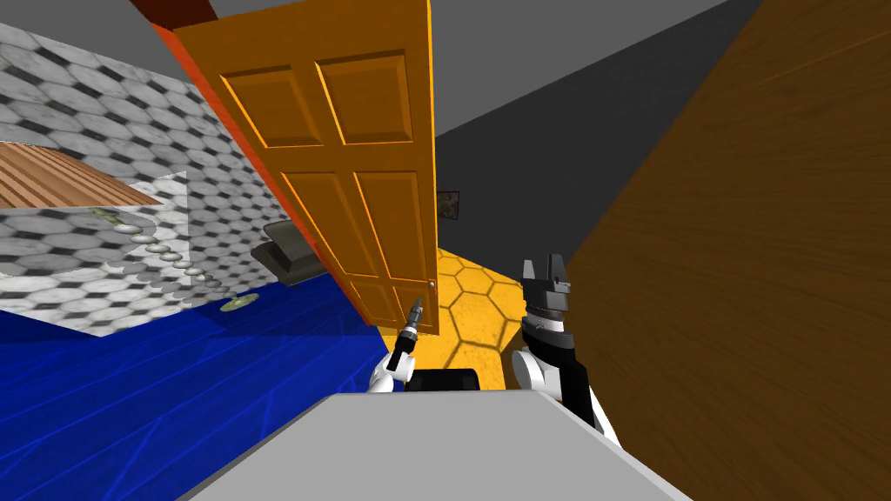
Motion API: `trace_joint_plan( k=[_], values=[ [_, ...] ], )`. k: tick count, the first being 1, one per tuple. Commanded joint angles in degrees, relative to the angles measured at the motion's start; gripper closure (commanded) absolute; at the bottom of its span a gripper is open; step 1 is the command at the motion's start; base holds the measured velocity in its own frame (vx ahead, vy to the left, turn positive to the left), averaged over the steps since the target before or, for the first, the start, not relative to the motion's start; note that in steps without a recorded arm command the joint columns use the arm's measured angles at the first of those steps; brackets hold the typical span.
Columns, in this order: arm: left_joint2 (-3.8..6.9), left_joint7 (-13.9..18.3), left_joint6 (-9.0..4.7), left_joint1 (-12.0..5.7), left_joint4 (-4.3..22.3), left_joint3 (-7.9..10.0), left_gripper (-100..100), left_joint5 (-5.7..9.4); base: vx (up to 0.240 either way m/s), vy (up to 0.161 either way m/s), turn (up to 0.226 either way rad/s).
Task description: Push the door open
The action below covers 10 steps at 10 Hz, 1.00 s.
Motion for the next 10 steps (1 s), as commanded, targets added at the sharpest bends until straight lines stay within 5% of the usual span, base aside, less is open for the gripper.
trace_joint_plan(
  k=[1,4,5,8,9,10],
  values=[
    [1.83,-0.38,-0.23,-0.04,0.12,0.24,-100,0.07,0.146,0.007,-0.040],
    [2.41,-0.96,-0.57,-0.09,0.31,0.61,-100,0.17,0.227,-0.014,-0.026],
    [2.10,-1.16,-0.69,-0.11,0.37,0.74,-100,0.21,0.233,-0.074,-0.020],
    [-1.01,-1.82,-1.09,-0.18,0.58,1.16,-100,0.32,0.214,-0.069,-0.016],
    [-0.25,-1.73,-2.06,-0.59,2.12,1.29,-100,0.40,0.062,-0.034,0.024],
    [-0.25,-1.73,-2.06,-0.59,2.12,1.29,100,0.40,-0.011,0.004,-0.019]
  ],
)
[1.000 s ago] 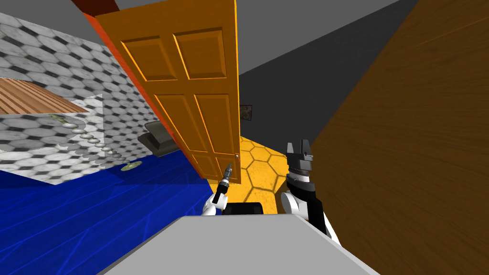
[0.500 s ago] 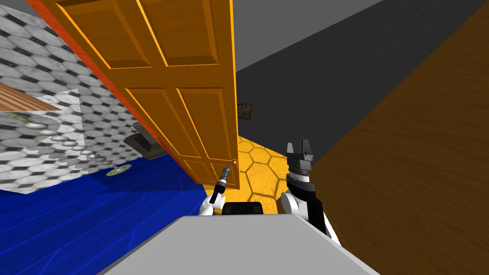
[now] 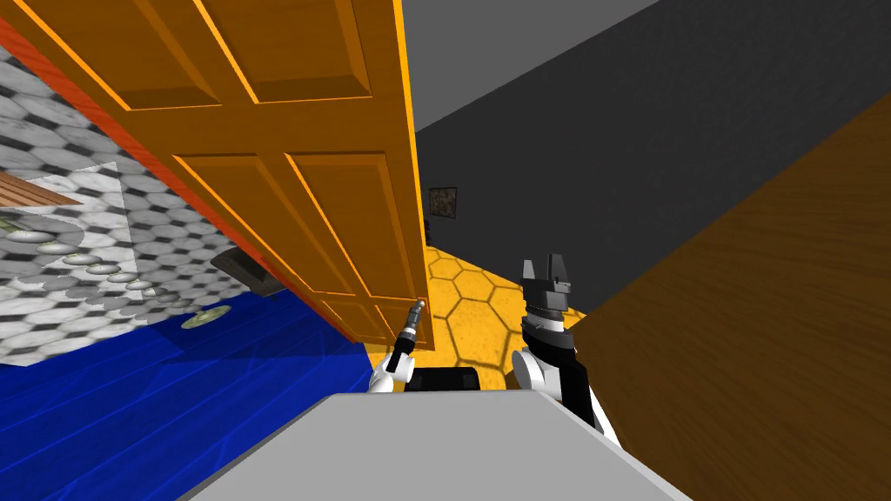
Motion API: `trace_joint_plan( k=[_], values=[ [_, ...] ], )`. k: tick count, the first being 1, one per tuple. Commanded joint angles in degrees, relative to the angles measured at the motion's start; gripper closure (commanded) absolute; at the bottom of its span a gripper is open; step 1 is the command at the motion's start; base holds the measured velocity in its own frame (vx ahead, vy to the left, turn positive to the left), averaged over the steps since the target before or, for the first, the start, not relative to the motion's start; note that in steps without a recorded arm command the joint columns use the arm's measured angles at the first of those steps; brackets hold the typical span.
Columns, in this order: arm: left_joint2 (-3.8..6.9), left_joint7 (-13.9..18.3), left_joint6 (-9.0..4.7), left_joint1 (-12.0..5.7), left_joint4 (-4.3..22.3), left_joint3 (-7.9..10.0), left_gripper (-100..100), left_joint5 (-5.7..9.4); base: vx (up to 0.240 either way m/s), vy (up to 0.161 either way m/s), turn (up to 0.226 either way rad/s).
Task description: Push the door open
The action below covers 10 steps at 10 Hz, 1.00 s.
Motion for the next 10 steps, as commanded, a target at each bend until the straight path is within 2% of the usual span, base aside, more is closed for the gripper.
trace_joint_plan(
  k=[1,5,6,7,8,9,10],
  values=[
    [0.03,0.03,0.09,0.01,-0.04,-0.02,100,-0.01,-0.020,0.015,-0.011],
    [0.03,0.03,0.09,0.01,-0.04,-0.02,100,-0.01,-0.010,0.004,-0.001],
    [1.56,-0.04,0.37,-0.25,0.01,1.29,100,0.03,0.105,0.002,0.081],
    [1.98,-0.06,0.47,-0.36,0.02,1.85,100,0.06,0.211,-0.002,0.090],
    [2.52,-0.66,1.16,0.67,-1.17,-0.31,-100,1.49,0.007,0.025,0.015],
    [2.69,-0.96,1.24,0.77,-1.38,-0.72,-100,2.00,-0.134,0.065,-0.007],
    [2.93,-1.63,1.41,1.00,-1.86,-1.66,-100,3.18,-0.154,0.048,-0.006]
  ],
)
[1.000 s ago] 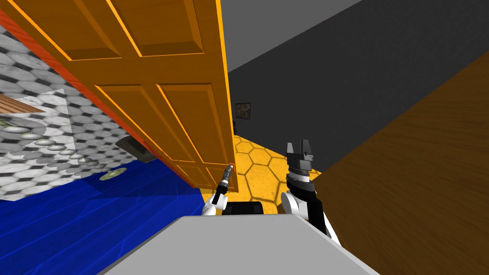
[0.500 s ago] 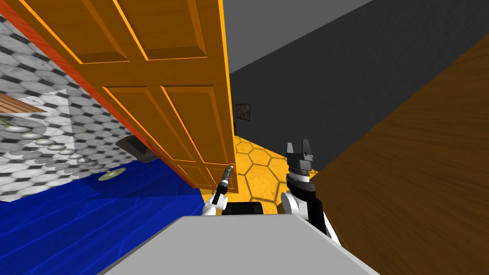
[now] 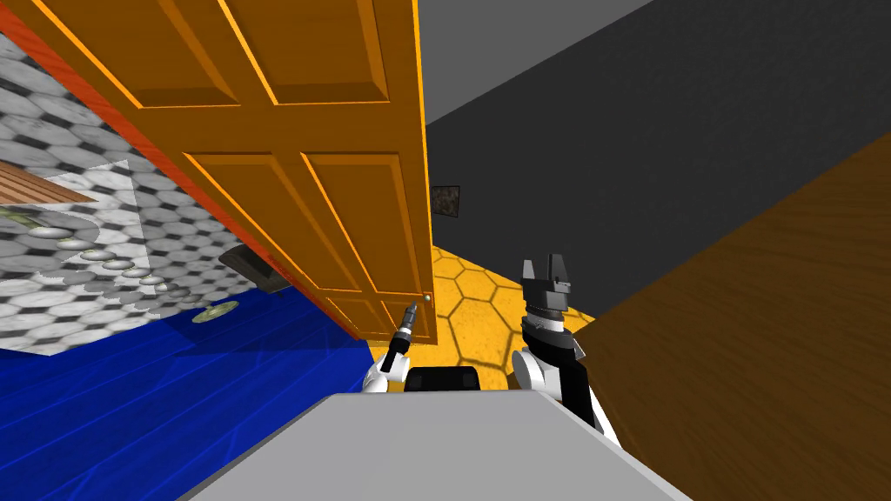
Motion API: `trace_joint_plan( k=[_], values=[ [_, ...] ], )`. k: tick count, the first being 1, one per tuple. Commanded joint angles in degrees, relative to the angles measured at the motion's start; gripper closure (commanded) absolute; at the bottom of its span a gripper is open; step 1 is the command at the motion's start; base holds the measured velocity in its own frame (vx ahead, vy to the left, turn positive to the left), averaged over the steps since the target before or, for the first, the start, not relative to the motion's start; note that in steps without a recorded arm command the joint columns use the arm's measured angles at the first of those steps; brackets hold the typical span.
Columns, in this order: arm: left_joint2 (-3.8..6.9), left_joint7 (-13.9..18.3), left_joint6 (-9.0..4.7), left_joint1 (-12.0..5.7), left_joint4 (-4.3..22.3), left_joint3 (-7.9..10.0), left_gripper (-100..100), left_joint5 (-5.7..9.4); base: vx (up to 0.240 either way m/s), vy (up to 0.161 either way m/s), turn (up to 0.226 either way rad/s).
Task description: Push the door open
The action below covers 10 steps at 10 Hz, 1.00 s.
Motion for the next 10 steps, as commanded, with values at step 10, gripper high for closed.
trace_joint_plan(
  k=[10],
  values=[
    [-0.51,-4.88,1.00,1.57,-3.12,-6.14,-100,8.01,-0.098,0.015,-0.004]
  ],
)
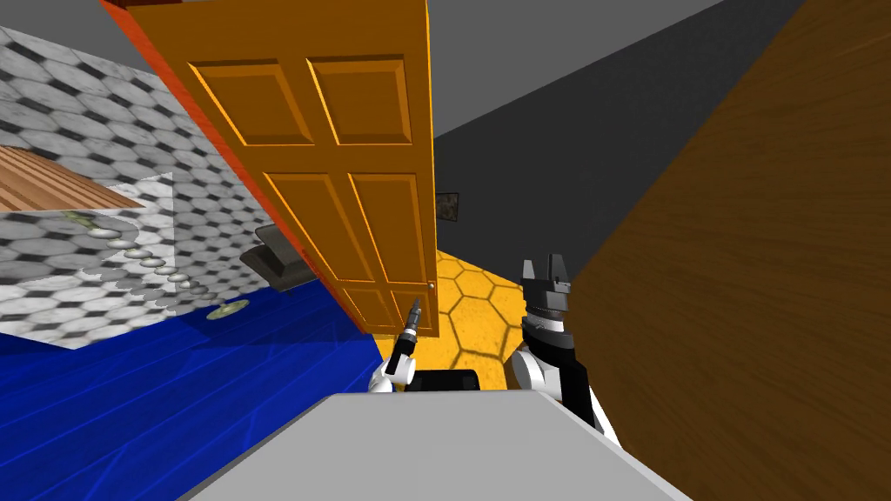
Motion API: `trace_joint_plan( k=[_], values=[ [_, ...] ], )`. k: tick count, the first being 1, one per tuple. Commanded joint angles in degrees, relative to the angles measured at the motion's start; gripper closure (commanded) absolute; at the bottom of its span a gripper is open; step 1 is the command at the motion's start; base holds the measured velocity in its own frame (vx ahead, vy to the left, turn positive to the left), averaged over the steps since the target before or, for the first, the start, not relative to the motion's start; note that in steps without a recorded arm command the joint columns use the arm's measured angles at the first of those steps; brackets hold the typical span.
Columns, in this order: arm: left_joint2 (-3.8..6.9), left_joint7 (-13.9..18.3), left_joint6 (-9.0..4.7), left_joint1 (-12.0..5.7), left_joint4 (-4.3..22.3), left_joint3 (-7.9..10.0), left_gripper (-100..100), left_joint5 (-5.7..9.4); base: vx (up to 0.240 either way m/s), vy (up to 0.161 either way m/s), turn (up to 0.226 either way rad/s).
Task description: Push the door open
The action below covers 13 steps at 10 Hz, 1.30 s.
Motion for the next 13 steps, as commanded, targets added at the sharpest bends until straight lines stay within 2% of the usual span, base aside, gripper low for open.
trace_joint_plan(
  k=[1,3,5,6,7,8,13],
  values=[
    [0.87,-0.07,-0.09,-0.29,0.27,0.23,-100,0.07,0.236,-0.030,-0.022],
    [1.18,-0.07,-0.20,-0.51,0.48,0.54,-100,0.16,0.245,-0.058,-0.024],
    [0.29,-0.07,-0.29,-0.72,0.68,0.83,-100,0.24,0.226,-0.071,-0.024],
    [-0.58,-0.07,-0.34,-0.82,0.77,0.97,-100,0.28,0.218,-0.079,-0.027],
    [-0.29,-0.18,-0.49,-0.84,0.97,0.90,-100,0.25,0.101,-0.043,0.009],
    [-0.29,-0.18,-0.49,-0.84,0.97,0.90,100,0.25,-0.022,0.006,0.006],
    [-0.29,-0.18,-0.49,-0.84,0.97,0.90,100,0.25,-0.019,0.007,-0.006]
  ],
)
